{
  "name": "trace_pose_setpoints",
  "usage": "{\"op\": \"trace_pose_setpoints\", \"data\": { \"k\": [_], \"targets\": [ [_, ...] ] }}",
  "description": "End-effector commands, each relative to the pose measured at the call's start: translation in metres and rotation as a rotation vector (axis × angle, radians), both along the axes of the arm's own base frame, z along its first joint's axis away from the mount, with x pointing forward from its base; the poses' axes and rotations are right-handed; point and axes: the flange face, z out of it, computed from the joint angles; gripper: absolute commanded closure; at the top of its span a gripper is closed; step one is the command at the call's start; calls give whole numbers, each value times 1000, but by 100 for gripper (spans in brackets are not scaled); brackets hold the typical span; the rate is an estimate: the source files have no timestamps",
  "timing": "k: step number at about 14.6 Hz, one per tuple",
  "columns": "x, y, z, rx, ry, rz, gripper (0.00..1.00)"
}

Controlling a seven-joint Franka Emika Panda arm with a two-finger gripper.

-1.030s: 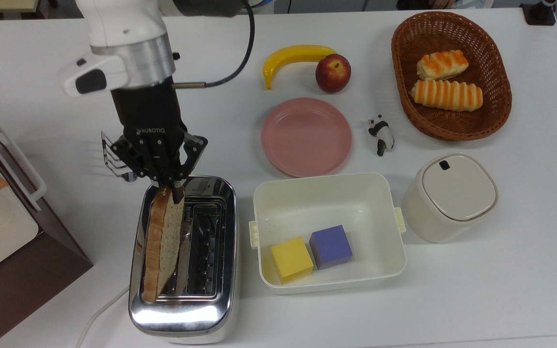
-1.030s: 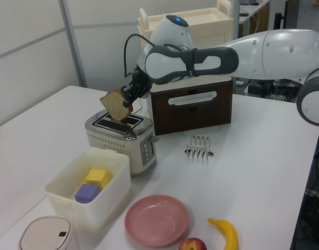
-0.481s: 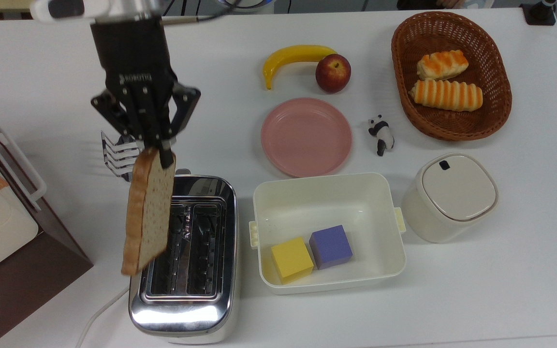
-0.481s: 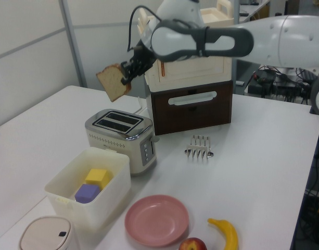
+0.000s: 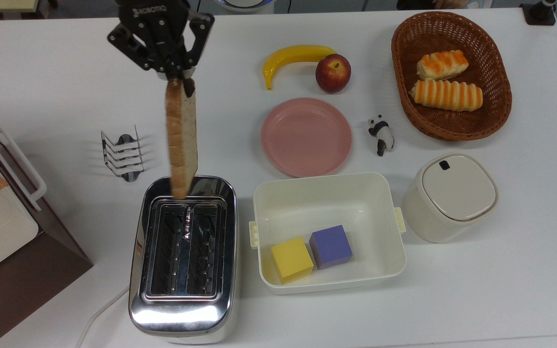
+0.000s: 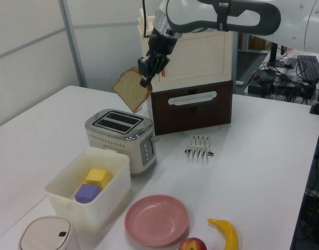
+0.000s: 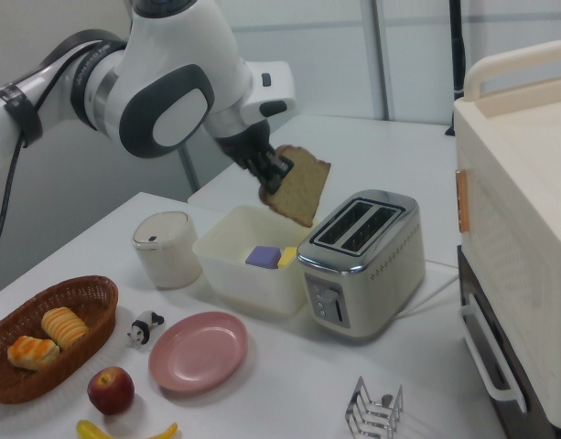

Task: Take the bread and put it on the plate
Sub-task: 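Lift the bread slice up out of the toaster slot, then carry the bread slice over the pink plate and lower it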

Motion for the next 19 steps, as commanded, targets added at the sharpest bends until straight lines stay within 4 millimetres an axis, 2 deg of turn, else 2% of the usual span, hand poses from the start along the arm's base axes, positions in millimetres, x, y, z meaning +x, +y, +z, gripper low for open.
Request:
{"op": "trace_pose_setpoints", "data": {
  "k": [1,2,5,8,10,14,17,19],
  "targets": [
    [-16,36,-17,-18,129,125,100],
    [-18,46,-22,-37,161,147,100],
    [-25,86,-58,-67,295,231,100],
    [-26,113,-86,-96,369,280,100],
    [-25,125,-107,-112,428,305,100],
    [-20,152,-160,-173,530,346,100],
    [-16,165,-188,-217,573,355,100],
    [-16,172,-196,-222,585,367,100]
  ]
}}
